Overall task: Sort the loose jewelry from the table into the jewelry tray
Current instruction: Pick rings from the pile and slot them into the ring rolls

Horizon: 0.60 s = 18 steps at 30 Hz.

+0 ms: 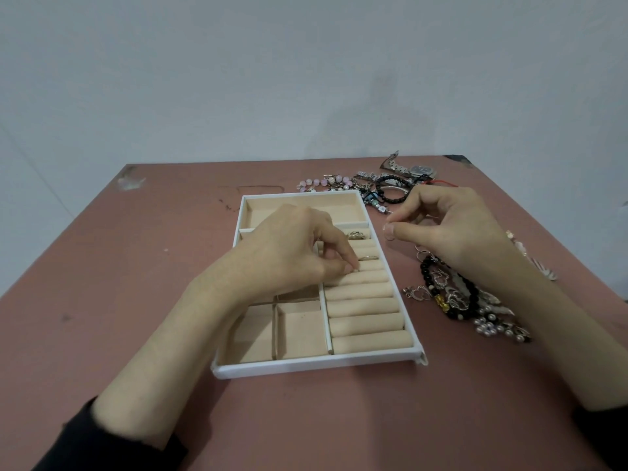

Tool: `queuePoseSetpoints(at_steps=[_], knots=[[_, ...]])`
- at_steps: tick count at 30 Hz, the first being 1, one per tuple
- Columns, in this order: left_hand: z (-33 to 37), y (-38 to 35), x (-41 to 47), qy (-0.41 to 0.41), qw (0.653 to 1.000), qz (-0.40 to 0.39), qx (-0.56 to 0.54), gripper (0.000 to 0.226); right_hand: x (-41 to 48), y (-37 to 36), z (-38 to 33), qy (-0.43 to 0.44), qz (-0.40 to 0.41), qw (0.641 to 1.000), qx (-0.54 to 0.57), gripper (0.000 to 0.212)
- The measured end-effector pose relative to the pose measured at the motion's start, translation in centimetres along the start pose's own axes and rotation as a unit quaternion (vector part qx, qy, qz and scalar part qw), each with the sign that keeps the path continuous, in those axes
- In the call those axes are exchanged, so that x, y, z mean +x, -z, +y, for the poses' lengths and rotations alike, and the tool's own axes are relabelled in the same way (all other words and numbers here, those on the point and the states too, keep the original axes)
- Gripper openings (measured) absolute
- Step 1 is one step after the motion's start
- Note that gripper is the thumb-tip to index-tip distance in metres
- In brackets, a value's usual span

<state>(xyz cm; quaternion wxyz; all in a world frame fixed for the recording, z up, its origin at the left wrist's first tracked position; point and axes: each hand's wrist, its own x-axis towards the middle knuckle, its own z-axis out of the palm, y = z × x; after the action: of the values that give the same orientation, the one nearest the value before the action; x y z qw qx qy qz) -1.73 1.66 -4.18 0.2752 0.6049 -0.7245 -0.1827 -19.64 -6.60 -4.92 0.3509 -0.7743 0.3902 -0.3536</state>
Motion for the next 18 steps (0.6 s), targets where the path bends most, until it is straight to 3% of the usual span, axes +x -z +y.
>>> queuePoseSetpoints(at_steps=[7, 18], knots=[[-0.1, 0.0, -0.1, 0.009, 1.0, 0.0, 0.0, 0.018, 0.0, -0.1, 0.1, 0.012, -0.003, 1.0, -0.003, 0.021], [-1.1, 0.2, 0.1, 0.026, 0.99, 0.137, -0.03, 0.021, -1.0, -1.0, -0.2, 0.097, -0.072, 0.992, -0.025, 0.019]])
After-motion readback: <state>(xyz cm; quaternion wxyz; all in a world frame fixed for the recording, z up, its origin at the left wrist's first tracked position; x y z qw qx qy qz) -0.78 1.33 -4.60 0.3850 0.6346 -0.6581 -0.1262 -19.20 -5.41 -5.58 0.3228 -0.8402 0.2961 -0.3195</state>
